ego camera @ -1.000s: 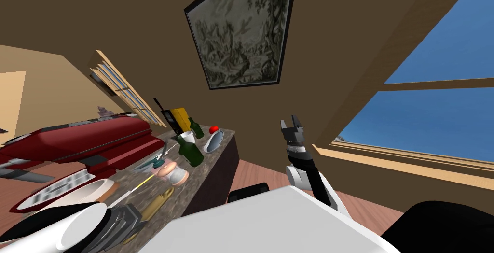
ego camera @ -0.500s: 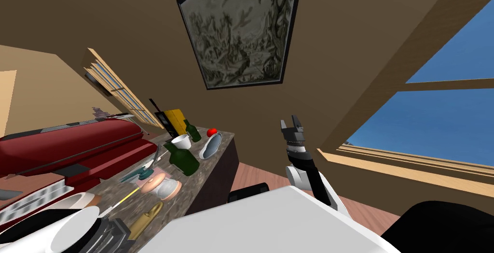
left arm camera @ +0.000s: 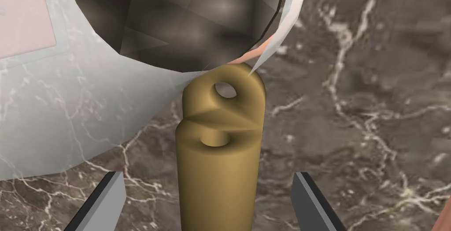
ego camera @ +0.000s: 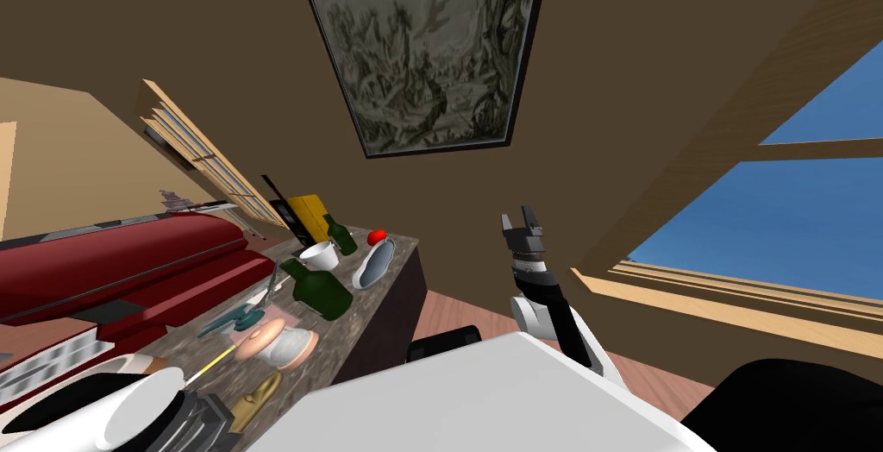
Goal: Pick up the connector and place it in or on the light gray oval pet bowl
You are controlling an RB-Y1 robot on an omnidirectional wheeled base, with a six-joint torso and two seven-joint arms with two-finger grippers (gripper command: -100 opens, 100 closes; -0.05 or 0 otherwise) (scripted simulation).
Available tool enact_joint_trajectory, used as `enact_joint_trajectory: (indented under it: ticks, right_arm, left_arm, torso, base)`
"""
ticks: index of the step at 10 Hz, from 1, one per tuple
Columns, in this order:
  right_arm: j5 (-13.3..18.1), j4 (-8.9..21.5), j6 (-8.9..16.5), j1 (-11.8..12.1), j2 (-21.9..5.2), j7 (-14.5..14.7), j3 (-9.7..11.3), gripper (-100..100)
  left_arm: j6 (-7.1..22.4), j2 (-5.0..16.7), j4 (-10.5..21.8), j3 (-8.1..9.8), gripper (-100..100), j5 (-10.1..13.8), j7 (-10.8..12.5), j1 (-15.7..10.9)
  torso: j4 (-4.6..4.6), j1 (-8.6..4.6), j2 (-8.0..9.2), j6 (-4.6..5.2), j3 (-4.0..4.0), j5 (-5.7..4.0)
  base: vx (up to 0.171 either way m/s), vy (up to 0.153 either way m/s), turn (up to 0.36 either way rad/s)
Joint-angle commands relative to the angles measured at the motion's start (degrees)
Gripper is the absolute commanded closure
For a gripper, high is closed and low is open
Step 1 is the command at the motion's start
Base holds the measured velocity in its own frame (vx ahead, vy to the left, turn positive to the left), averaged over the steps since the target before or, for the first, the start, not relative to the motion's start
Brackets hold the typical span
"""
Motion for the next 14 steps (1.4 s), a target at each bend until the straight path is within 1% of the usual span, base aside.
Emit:
enact_joint_trajectory:
  ticks: [1,2,3,4,8,9,10,12,13,14]
  right_arm:
    - [0.00,0.00,0.00,0.00,0.00,0.00,0.00,0]
    - [0.00,0.00,0.00,0.00,0.00,0.00,0.00,0]
    - [0.00,0.00,0.00,0.00,0.00,0.00,0.00,0]
    - [0.00,0.00,0.00,0.00,0.00,0.00,0.00,0]
    - [0.00,0.00,0.00,0.00,0.00,0.00,0.00,0]
    - [0.00,0.00,0.00,0.00,0.00,0.00,0.00,0]
    - [0.00,0.00,0.00,0.00,0.00,0.00,0.00,0]
    - [0.00,0.00,0.00,0.00,0.00,0.00,0.00,0]
    - [0.00,0.00,0.00,0.00,0.00,0.00,0.00,0]
    - [0.00,0.00,0.00,0.00,0.00,0.00,0.00,0]
  left_arm:
    - [-1.62,-0.24,1.41,-0.42,-100,-0.51,-0.52,-0.11]
    - [-2.65,-0.37,2.45,-0.76,-100,-0.89,-0.83,-0.26]
    - [-1.81,-0.39,1.52,-0.58,-100,-0.66,-0.53,-0.09]
    - [-1.98,-0.40,1.60,-0.60,100,-0.69,-0.59,-0.09]
    - [-1.94,-0.41,1.60,-0.60,100,-0.69,-0.57,-0.09]
    - [-1.95,-0.40,1.59,-0.60,0,-0.69,-0.58,-0.09]
    - [-0.08,-0.05,-0.16,0.08,100,0.06,-0.05,0.13]
    - [1.45,0.15,-1.73,0.59,100,0.63,0.41,0.36]
    - [0.79,0.03,-1.30,0.56,100,0.54,0.13,0.46]
    - [0.98,0.06,-1.41,0.61,0,0.58,0.17,0.47]
  torso:
    - [0.00,0.00,0.00,0.00,0.00,0.00]
    - [0.00,0.00,0.02,0.00,0.01,0.00]
    - [0.01,0.00,0.02,0.00,0.02,0.00]
    - [0.01,0.00,0.02,0.00,0.01,-0.01]
    - [0.00,0.05,-0.01,0.01,0.00,0.01]
    - [0.00,0.05,-0.01,0.01,0.00,0.01]
    - [0.00,0.05,-0.01,0.01,0.00,0.01]
    - [0.01,0.02,-0.01,0.01,0.00,-0.03]
    - [0.00,0.02,-0.02,0.00,0.00,-0.02]
    - [0.00,0.03,-0.02,0.00,-0.01,0.00]
  base:
    - [-0.007,-0.005,0.005]
    - [-0.007,-0.003,0.006]
    - [0.000,0.000,0.000]
    - [0.000,0.000,0.000]
    - [0.000,0.000,0.000]
    - [0.000,0.000,0.000]
    - [0.004,0.003,-0.011]
    - [0.007,0.006,-0.008]
    - [0.000,0.000,0.000]
    - [0.000,0.000,0.000]
